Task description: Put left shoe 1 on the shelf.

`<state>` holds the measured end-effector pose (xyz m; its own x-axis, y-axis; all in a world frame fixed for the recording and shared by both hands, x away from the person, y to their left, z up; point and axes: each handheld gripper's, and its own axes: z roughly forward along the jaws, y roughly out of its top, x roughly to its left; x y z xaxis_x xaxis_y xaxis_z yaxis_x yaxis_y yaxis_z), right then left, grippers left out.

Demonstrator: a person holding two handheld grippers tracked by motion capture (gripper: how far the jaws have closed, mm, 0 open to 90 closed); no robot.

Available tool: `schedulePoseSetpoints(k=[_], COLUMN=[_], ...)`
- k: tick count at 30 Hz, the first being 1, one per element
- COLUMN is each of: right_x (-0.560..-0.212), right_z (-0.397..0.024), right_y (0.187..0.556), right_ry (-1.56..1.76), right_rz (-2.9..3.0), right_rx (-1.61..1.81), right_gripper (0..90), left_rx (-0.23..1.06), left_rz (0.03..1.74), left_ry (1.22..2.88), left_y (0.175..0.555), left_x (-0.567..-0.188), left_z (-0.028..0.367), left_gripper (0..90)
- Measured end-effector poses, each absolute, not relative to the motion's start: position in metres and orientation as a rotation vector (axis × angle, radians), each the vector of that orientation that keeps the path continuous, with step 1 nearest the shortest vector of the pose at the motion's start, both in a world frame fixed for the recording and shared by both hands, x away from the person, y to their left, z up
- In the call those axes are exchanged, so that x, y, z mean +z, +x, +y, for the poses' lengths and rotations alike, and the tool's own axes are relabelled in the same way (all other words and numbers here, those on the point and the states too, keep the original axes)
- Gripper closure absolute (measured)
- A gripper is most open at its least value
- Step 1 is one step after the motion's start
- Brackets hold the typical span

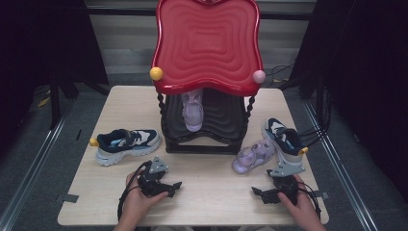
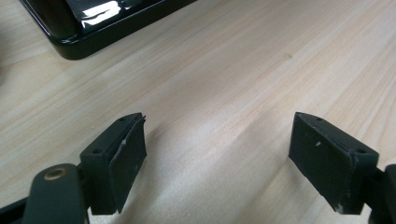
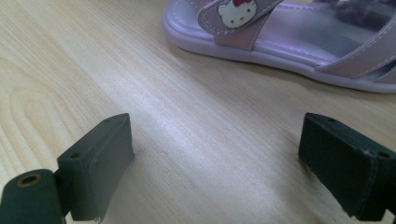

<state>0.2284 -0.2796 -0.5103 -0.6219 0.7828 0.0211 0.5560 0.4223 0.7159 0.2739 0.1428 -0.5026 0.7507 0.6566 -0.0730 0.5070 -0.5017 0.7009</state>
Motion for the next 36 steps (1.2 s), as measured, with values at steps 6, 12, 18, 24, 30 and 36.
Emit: schedulePoseSetpoints(k=[6, 12, 18, 24, 30, 36], right_x=[-0.510, -0.510, -0.510, -0.507, -0.496, -0.481], right_z=[-0.280, -0.280, -0.279, -0.279, -0.279, -0.273], right_y=[0.228, 0.228, 0.231, 0.231, 0.234, 0.235], right_ry=[1.154, 1.155, 1.145, 1.187, 1.334, 1.314], right_rz=[2.365, 2.366, 2.375, 2.382, 2.397, 2.407], right_rx=[1.012, 1.011, 1.016, 0.991, 0.981, 0.991], right_gripper=[9.5, 9.5, 9.3, 13.8, 18.0, 25.5], left_rx=[0.305, 0.302, 0.300, 0.299, 0.298, 0.293], left_rz=[0.787, 0.778, 0.779, 0.775, 0.766, 0.762], left_ry=[2.214, 2.218, 2.217, 2.224, 2.233, 2.235], left_y=[0.273, 0.272, 0.272, 0.273, 0.273, 0.273], left_x=[-0.507, -0.508, -0.508, -0.508, -0.508, -0.508], left_z=[0.146, 0.145, 0.145, 0.145, 0.145, 0.144], left_gripper=[16.4, 15.1, 15.0, 14.4, 13.6, 11.2])
